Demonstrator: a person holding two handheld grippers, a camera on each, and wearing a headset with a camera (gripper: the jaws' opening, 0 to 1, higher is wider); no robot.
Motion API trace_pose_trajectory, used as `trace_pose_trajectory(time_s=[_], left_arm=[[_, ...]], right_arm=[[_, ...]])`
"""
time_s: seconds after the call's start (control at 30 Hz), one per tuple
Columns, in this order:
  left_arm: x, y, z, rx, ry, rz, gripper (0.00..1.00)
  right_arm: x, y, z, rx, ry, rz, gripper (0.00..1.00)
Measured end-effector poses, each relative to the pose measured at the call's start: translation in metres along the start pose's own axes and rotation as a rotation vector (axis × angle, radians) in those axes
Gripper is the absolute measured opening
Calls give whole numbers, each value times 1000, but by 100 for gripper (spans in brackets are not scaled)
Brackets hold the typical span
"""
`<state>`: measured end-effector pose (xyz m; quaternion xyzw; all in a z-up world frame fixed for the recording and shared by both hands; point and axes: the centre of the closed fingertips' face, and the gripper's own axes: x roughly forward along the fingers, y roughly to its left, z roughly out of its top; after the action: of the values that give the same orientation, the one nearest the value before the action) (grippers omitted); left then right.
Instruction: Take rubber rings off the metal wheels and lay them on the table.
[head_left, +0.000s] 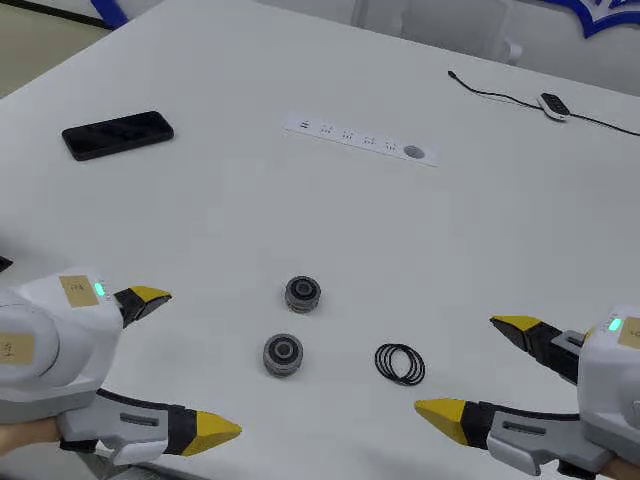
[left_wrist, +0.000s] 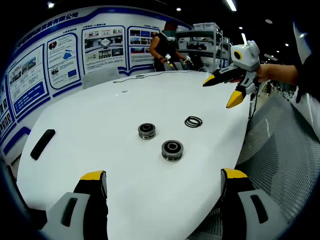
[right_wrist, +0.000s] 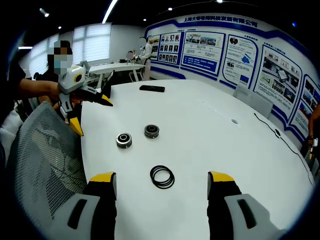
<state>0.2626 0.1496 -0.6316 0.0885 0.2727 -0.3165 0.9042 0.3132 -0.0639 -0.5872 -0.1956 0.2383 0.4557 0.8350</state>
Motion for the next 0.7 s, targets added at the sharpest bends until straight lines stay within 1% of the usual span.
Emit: trace_pose_trajectory(time_s=[0.1,0.2,0.3,0.53,0.7], left_arm=[[1,0,-1,7,9,-2,96],[3,-2,2,-4,0,-6,96],[7,-5,3,2,4,-9,95],[8,-5,9,10,0,-9,94],[8,-5,11,13,4,-8,92]], right_arm=[[-1,-1,0,22,-10,-1,75],[-1,-2,-2,20,-1,-5,75],[-1,-3,-3,28,3,-12,75],[-1,-2,0,32,-3,-12,75],[-2,-2,1,40,-9,-14,74]])
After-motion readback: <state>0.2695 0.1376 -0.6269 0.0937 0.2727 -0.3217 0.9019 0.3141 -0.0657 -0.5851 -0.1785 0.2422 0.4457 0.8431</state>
